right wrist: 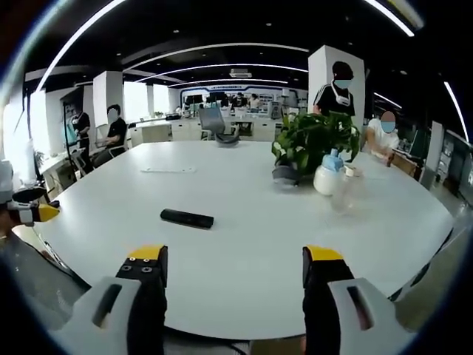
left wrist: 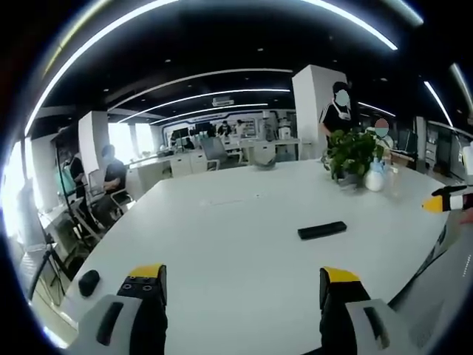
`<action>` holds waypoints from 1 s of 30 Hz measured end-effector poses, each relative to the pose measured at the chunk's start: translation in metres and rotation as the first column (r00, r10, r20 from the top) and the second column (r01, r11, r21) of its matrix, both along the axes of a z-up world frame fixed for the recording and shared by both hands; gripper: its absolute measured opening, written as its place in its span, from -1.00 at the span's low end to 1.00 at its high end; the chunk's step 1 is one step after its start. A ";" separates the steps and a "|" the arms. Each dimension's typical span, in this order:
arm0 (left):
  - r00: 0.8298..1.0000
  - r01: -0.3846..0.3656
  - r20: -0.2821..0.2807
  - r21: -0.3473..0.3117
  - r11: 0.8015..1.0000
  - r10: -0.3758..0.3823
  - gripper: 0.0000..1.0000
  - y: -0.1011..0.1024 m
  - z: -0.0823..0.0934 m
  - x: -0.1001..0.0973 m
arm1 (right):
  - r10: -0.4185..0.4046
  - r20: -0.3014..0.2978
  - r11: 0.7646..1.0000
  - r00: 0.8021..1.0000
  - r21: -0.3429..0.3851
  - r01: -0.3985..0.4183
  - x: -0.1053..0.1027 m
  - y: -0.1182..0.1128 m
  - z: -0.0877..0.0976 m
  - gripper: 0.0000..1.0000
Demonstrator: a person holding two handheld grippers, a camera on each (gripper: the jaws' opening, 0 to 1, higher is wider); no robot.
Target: Press the specified remote control buttons in sequence, fully releasing each button before pressing the next.
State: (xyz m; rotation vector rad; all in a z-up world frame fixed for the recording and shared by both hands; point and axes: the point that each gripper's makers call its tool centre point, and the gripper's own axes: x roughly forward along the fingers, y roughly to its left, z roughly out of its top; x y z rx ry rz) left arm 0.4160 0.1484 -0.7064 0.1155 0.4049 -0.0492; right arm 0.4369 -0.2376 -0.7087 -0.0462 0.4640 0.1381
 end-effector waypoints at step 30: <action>1.000 -0.002 -0.027 0.019 1.000 0.003 0.73 0.001 -0.005 0.000 | 0.003 -0.020 1.000 1.000 -0.005 -0.003 -0.001 0.000 -0.004 0.37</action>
